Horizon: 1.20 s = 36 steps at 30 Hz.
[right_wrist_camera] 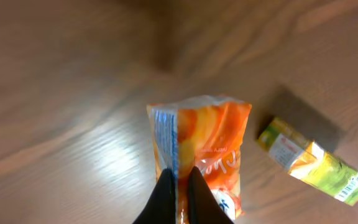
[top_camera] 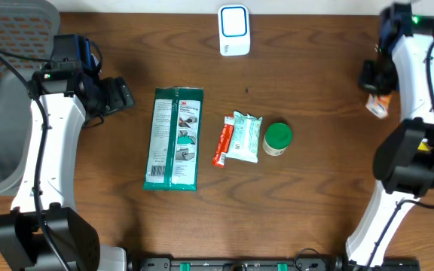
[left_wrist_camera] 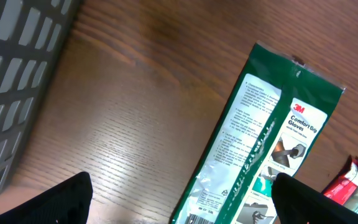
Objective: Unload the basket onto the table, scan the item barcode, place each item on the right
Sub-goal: 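Carry the carton right and set it down at the table's right edge, then move the open right gripper back left toward the jar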
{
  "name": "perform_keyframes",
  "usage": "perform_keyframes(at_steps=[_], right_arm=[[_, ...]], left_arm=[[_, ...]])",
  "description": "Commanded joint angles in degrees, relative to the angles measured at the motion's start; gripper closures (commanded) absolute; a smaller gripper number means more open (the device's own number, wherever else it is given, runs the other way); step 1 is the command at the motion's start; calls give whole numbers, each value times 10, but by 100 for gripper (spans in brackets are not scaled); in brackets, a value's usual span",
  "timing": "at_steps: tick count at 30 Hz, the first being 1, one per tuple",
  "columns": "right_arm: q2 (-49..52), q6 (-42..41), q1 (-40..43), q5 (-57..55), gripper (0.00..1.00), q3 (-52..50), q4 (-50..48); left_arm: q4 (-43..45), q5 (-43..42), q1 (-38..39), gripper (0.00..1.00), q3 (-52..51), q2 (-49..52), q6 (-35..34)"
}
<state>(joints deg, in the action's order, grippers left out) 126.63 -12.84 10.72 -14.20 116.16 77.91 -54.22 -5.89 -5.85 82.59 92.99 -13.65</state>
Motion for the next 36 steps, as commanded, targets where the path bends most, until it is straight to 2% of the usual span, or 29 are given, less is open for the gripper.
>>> perform_keyframes(at_steps=[1, 4, 9, 12, 13, 15, 20, 23, 26, 28, 30, 36], right_arm=[[-2, -9, 37, -44, 99, -55, -29], [-2, -9, 67, -41, 97, -87, -50], [-2, -6, 95, -11, 60, -104, -57], [-3, -1, 100, -3, 51, -104, -60], [-3, 2, 100, -3, 42, -104, -60], [-3, 3, 100, -3, 1, -100, -59], [-4, 14, 95, 29, 1, -45, -9], [-6, 13, 88, 113, 1, 23, 47], [-7, 30, 85, 291, 1, 56, 78], [-7, 75, 82, 433, 2, 57, 88], [-7, 112, 74, 514, 14, 53, 95], [-7, 117, 12, 492, 10, 50, 126]], left_arm=[[-3, 1, -2, 7, 2, 2, 3], [-3, 1, -2, 8, 2, 2, 3], [-3, 1, -2, 8, 2, 2, 3], [-3, 1, -2, 8, 2, 2, 3], [-3, 1, -2, 8, 2, 2, 3], [-3, 1, -2, 7, 2, 2, 3], [-3, 1, -2, 8, 2, 2, 3], [-3, 1, -2, 8, 2, 2, 3], [-3, 1, -2, 8, 2, 2, 3], [-3, 1, -2, 8, 2, 2, 3], [-3, 1, -2, 8, 2, 2, 3], [-3, 1, -2, 8, 2, 2, 3]])
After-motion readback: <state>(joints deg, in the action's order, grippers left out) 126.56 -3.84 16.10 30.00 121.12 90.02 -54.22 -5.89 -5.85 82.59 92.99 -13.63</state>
